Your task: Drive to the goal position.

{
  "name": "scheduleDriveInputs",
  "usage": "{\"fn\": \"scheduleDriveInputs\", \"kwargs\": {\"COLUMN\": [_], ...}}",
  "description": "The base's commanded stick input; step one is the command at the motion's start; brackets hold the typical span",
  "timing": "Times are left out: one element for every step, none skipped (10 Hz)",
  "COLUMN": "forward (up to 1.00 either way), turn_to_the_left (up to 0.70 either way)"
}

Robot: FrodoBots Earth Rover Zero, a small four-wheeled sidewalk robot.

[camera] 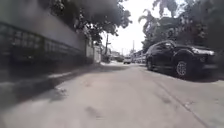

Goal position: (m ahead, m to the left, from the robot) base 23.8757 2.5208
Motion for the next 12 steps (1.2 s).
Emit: {"fn": "scheduleDriveInputs", "kwargs": {"forward": [1.00, 1.00, 1.00, 1.00, 1.00, 1.00, 1.00, 1.00, 1.00, 1.00, 1.00, 1.00], "turn_to_the_left": [0.00, 0.00, 0.00, 0.00, 0.00, 0.00, 0.00, 0.00, 0.00, 0.00, 0.00, 0.00]}}
